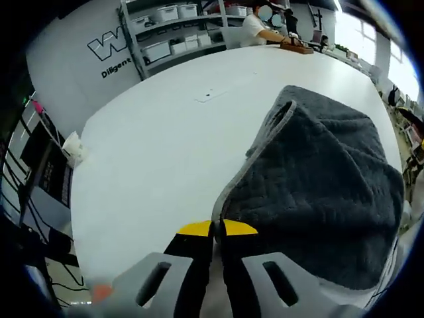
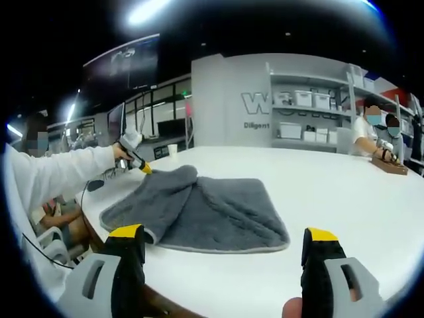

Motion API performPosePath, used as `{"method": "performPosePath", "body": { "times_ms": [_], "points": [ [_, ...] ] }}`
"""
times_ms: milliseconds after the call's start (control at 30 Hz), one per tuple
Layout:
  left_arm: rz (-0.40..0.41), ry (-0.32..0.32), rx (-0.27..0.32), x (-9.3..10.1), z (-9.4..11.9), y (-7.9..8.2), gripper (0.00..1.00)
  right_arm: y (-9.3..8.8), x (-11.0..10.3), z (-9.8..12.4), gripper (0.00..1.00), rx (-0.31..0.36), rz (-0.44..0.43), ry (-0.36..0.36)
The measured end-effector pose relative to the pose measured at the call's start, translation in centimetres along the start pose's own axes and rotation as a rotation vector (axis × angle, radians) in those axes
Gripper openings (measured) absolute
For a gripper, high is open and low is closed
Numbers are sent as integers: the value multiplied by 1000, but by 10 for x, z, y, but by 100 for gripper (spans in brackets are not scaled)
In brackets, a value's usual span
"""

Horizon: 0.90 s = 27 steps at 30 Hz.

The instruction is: Open the folded towel by lifting each exposed corner and separating the folded layers until the towel lies flat within the target outline without major curled edges

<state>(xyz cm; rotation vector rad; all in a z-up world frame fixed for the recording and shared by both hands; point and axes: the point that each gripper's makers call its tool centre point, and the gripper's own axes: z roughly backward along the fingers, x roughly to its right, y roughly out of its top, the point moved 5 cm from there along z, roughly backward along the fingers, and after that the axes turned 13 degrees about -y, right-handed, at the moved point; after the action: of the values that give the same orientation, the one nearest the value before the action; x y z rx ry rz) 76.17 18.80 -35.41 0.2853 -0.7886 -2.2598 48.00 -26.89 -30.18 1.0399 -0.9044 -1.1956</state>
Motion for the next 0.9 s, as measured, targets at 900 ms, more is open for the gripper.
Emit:
{"method": "performPosePath", "body": {
  "times_ms": [900],
  "points": [
    [-18, 194, -128, -50, 4, -14, 4, -1, 2, -1, 99, -10, 1, -1]
  ]
}}
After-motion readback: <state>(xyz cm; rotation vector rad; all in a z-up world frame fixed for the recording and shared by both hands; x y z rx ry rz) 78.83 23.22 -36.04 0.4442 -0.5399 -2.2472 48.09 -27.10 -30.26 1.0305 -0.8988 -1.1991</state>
